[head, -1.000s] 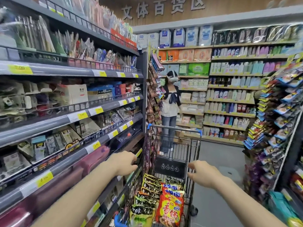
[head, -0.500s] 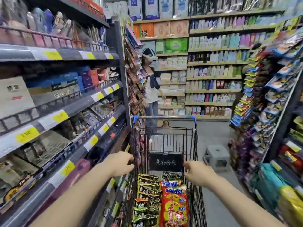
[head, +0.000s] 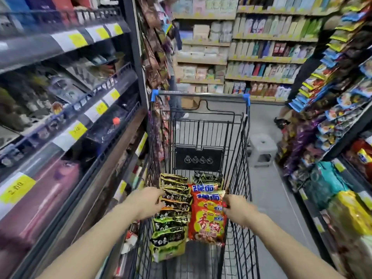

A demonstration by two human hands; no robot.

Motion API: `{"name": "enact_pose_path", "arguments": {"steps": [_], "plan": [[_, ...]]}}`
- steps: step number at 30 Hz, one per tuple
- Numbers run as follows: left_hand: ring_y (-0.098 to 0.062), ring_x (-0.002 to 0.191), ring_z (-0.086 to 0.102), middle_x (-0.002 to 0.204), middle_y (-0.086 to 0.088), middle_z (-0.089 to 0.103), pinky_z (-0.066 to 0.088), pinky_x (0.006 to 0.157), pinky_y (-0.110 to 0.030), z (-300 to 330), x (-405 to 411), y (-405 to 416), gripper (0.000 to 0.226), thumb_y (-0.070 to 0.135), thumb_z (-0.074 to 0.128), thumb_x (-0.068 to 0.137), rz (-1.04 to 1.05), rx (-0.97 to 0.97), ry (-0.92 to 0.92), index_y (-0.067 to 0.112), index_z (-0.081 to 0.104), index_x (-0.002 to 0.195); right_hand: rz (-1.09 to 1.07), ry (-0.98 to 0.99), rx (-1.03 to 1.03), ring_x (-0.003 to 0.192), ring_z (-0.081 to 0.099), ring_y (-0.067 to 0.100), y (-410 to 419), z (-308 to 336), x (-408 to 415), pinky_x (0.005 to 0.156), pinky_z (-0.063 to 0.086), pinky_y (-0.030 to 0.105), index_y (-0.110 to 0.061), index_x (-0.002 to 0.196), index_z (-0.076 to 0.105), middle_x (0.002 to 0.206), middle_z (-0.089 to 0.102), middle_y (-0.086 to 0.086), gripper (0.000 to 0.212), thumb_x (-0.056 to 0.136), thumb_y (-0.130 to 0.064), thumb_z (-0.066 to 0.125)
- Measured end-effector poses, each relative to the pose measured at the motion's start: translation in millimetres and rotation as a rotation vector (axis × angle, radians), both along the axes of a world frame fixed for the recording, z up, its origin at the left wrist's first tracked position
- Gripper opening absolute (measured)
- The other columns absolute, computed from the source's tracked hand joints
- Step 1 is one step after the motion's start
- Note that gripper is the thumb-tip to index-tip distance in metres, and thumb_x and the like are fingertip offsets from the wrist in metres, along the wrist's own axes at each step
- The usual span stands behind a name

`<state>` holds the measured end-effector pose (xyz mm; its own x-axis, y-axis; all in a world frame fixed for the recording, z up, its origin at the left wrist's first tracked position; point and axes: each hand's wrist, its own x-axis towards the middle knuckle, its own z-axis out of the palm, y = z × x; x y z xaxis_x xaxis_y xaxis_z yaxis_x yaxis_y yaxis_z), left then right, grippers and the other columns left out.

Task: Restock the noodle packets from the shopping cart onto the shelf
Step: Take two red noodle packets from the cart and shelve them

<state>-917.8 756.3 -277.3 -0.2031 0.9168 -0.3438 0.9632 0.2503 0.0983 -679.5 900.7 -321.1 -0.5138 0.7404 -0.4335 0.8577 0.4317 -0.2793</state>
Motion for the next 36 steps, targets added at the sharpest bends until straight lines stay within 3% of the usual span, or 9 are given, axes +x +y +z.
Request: {"name": "enact_pose_path", "arguments": {"steps": [5,10,14,18,20,23,27,31,36], "plan": [[-0.019,0.122,0.05,0.137,-0.003,0.051,0.041,0.101,-0.034,-57,-14,12,0.043,0.035,0.039,0.097,-0.056,-0.017,-0.015,0.019,0.044,0.136,-0.029,-0.04,-0.109,0.085,0.064,0.018,18,-75,-12,0.078,0.055,0.035,-0.016,0.096,0.055,0.096,0.066,0.002,0.011,0.089,-0.024,0.051],[-0.018,0.138,0.032,0.152,-0.002,0.033,0.02,0.116,-0.033,-110,-25,15,0.046,0.035,0.037,0.099,-0.141,0.015,0.021,0.019,0.038,0.142,-0.09,-0.053,-0.187,0.087,0.063,0.018,26,-146,-14,0.084,0.054,0.035,-0.017,0.111,0.055,0.097,0.066,0.001,0.02,0.094,-0.024,0.048],[-0.022,0.13,0.045,0.145,-0.004,0.044,0.032,0.112,-0.037,-145,-35,11,0.045,0.036,0.036,0.097,-0.155,0.095,-0.003,0.017,0.05,0.134,-0.173,-0.043,-0.169,0.086,0.058,0.019,31,-191,-14,0.078,0.045,0.026,-0.018,0.123,0.052,0.109,0.067,0.005,0.029,0.095,-0.023,0.045],[-0.022,0.096,0.069,0.114,-0.005,0.069,0.054,0.087,-0.043,-174,-42,4,0.047,0.039,0.033,0.086,-0.196,0.165,0.035,0.016,0.072,0.099,-0.316,-0.024,-0.231,0.084,0.064,0.022,41,-240,-16,0.079,0.053,0.037,-0.021,0.113,0.051,0.097,0.066,0.002,0.026,0.087,-0.021,0.05],[-0.018,0.09,0.07,0.107,-0.004,0.071,0.056,0.083,-0.041,-183,-43,0,0.043,0.038,0.037,0.085,-0.202,0.165,0.053,0.018,0.073,0.095,-0.364,-0.051,-0.243,0.085,0.065,0.025,48,-270,-15,0.082,0.055,0.043,-0.02,0.103,0.05,0.098,0.066,0.004,0.019,0.085,-0.022,0.053],[-0.015,0.091,0.07,0.105,-0.004,0.072,0.053,0.089,-0.041,-192,-44,-1,0.041,0.035,0.039,0.084,-0.225,0.183,0.051,0.017,0.074,0.096,-0.406,-0.099,-0.236,0.085,0.064,0.025,53,-302,-16,0.083,0.055,0.041,-0.016,0.097,0.057,0.099,0.067,0.007,0.018,0.085,-0.03,0.053],[-0.015,0.089,0.07,0.104,-0.003,0.072,0.052,0.089,-0.04,-196,-42,1,0.041,0.035,0.039,0.085,-0.207,0.217,0.04,0.017,0.074,0.096,-0.542,-0.119,-0.222,0.096,0.059,0.028,57,-326,-17,0.086,0.051,0.036,-0.005,0.109,0.053,0.11,0.059,0.012,0.036,0.084,-0.029,0.044],[-0.014,0.092,0.069,0.105,-0.002,0.072,0.049,0.092,-0.037,-203,-43,-2,0.041,0.035,0.04,0.086,-0.183,0.209,0.04,0.017,0.074,0.098,-0.793,0.045,-0.256,0.098,0.053,0.027,54,-315,-28,0.078,0.046,0.026,-0.006,0.12,0.05,0.121,0.056,0.013,0.031,0.092,-0.019,0.049],[-0.015,0.09,0.07,0.104,-0.002,0.072,0.051,0.089,-0.035,-205,-41,-3,0.04,0.035,0.041,0.086,-0.144,0.231,0.027,0.017,0.074,0.097,-1.023,0.373,-0.349,0.097,0.063,0.034,60,-331,-22,0.08,0.054,0.042,0.0,0.122,0.044,0.113,0.062,0.021,0.055,0.075,-0.01,0.072]]}}
